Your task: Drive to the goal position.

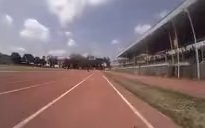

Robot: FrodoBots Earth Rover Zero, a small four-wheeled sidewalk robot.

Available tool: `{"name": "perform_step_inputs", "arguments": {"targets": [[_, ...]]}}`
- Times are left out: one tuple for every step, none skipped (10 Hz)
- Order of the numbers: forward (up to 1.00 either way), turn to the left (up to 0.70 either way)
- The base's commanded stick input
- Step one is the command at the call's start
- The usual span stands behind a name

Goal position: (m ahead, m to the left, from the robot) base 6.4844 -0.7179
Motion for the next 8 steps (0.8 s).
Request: {"name": "perform_step_inputs", "arguments": {"targets": [[0.7, 0.0], [0.7, 0.0], [0.7, 0.0], [0.7, 0.0], [0.7, 0.0], [0.7, 0.0], [0.7, 0.0], [0.7, 0.0]]}}
